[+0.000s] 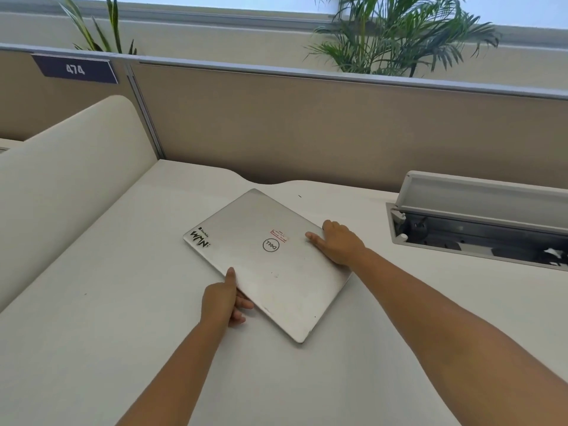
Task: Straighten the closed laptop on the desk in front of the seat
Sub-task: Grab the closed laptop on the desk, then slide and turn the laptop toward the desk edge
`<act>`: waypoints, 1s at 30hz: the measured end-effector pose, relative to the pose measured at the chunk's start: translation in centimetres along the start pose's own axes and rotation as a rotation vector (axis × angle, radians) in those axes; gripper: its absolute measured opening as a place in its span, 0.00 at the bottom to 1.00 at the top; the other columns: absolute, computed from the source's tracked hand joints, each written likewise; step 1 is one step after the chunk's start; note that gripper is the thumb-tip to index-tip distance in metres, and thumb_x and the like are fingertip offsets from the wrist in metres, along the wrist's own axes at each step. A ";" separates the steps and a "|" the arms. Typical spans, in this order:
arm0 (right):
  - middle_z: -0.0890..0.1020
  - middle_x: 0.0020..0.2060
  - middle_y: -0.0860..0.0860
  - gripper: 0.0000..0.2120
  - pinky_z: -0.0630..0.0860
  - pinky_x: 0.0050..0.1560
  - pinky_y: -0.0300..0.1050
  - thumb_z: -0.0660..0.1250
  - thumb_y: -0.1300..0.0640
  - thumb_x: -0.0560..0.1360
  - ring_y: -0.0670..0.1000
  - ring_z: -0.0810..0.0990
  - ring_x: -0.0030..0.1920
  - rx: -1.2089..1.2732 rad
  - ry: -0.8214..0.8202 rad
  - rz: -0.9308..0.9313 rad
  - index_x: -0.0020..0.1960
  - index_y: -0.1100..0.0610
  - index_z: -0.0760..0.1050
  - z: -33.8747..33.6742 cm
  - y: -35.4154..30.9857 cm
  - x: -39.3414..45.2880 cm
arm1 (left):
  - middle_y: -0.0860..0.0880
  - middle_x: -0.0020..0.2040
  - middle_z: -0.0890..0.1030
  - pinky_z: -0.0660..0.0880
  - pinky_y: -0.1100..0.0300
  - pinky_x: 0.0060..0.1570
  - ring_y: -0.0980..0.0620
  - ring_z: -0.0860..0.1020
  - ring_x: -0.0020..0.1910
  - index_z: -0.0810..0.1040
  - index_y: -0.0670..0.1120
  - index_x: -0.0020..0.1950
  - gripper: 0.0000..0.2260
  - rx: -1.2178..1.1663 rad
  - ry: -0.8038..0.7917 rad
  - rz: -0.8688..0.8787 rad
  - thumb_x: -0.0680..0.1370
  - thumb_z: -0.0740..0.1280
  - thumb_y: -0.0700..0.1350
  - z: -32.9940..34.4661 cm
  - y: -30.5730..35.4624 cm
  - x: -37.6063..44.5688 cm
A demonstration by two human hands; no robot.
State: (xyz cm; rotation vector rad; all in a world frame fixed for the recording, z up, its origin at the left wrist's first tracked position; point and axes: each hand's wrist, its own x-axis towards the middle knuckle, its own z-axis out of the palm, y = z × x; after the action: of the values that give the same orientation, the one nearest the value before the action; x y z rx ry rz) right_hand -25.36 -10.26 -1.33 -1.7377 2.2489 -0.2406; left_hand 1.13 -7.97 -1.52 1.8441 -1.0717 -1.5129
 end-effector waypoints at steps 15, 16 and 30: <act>0.73 0.40 0.50 0.28 0.65 0.42 0.48 0.43 0.33 0.75 0.55 0.72 0.42 0.055 0.074 0.043 0.42 0.56 0.66 0.6 0.4 1.2 | 0.54 0.17 0.75 0.71 0.64 0.23 0.56 0.71 0.14 0.72 0.43 0.32 0.18 0.089 -0.030 0.206 0.78 0.61 0.51 -0.3 -1.8 -0.2; 0.73 0.40 0.50 0.28 0.65 0.42 0.48 0.43 0.33 0.74 0.54 0.72 0.42 0.063 0.063 0.046 0.41 0.55 0.66 0.5 0.4 1.1 | 0.53 0.17 0.74 0.71 0.63 0.24 0.56 0.71 0.15 0.71 0.44 0.31 0.18 0.096 -0.029 0.226 0.78 0.61 0.51 -0.3 -1.9 -0.3; 0.75 0.45 0.49 0.31 0.65 0.48 0.50 0.38 0.31 0.73 0.53 0.73 0.46 0.224 -0.030 0.168 0.48 0.54 0.68 -0.1 4.0 -6.1 | 0.51 0.17 0.73 0.69 0.67 0.21 0.55 0.70 0.17 0.67 0.46 0.28 0.18 0.008 -0.070 0.354 0.77 0.63 0.49 1.7 -5.6 -6.5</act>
State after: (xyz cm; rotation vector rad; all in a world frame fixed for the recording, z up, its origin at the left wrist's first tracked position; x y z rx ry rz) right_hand -27.69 -3.34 -1.67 -1.4227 2.2338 -0.4100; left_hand 0.48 0.67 -2.74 1.5158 -1.3559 -1.3697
